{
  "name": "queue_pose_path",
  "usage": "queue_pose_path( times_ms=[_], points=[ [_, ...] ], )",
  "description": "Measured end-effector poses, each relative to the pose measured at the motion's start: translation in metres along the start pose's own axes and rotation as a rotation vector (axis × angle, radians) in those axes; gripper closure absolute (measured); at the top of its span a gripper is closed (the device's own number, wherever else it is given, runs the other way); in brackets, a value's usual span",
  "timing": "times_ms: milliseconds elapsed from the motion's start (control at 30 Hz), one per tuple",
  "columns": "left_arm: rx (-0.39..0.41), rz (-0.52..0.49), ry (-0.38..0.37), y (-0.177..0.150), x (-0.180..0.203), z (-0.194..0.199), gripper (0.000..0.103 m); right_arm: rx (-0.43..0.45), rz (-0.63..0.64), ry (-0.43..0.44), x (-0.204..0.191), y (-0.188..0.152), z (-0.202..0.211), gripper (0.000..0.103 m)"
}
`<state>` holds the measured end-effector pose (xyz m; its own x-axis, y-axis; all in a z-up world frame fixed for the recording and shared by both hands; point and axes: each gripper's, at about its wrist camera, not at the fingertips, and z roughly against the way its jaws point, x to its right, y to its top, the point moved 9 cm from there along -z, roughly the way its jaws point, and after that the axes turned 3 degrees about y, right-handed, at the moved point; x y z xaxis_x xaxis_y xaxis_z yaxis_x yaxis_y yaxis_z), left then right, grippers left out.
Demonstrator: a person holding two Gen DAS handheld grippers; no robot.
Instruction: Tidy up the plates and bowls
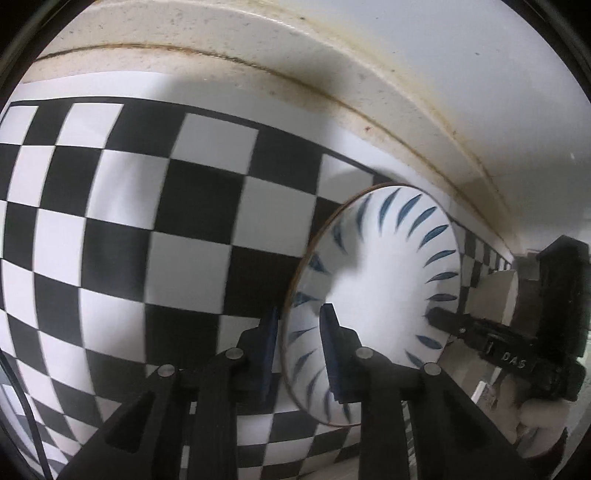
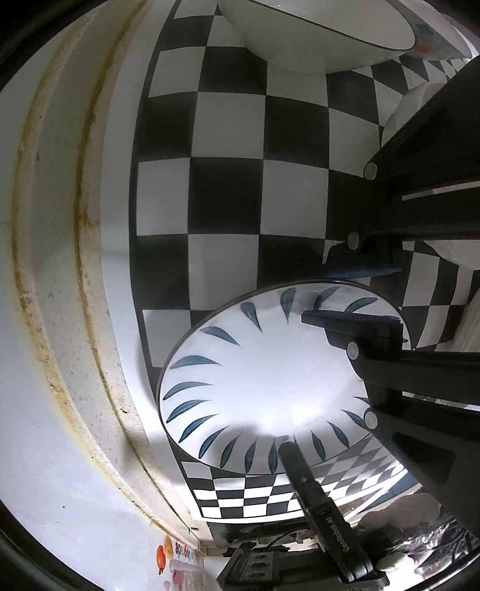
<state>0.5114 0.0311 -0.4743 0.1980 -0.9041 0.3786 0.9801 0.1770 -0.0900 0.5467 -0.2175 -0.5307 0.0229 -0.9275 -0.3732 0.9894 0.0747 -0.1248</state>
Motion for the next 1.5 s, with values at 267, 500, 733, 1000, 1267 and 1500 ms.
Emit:
queue_pose_path(
  times_ms=[267,500,733,1000,1267,1500],
  points=[
    [0.053,-0.066,0.073,-0.006,0.006,0.01,0.083,0.03,-0.014,-0.006,-0.003,-0.004,-0.001,0.088],
    [0.092,-0.08,0.098,-0.017,0.013,0.019,0.083,0.055,0.005,0.005,-0.009,-0.016,0.007,0.09],
    [0.131,-0.102,0.111,-0.034,0.019,0.039,0.083,0.087,0.031,0.026,-0.02,-0.028,0.024,0.091],
    [0.19,-0.16,0.128,-0.078,0.028,0.08,0.083,0.151,0.078,0.048,-0.034,-0.072,0.059,0.091],
    [0.22,-0.206,0.109,-0.135,0.039,0.11,0.083,0.205,0.096,0.078,-0.035,-0.139,0.092,0.092],
    [0.197,-0.23,0.082,-0.18,0.04,0.112,0.083,0.221,0.07,0.106,-0.033,-0.207,0.098,0.092]
  ],
)
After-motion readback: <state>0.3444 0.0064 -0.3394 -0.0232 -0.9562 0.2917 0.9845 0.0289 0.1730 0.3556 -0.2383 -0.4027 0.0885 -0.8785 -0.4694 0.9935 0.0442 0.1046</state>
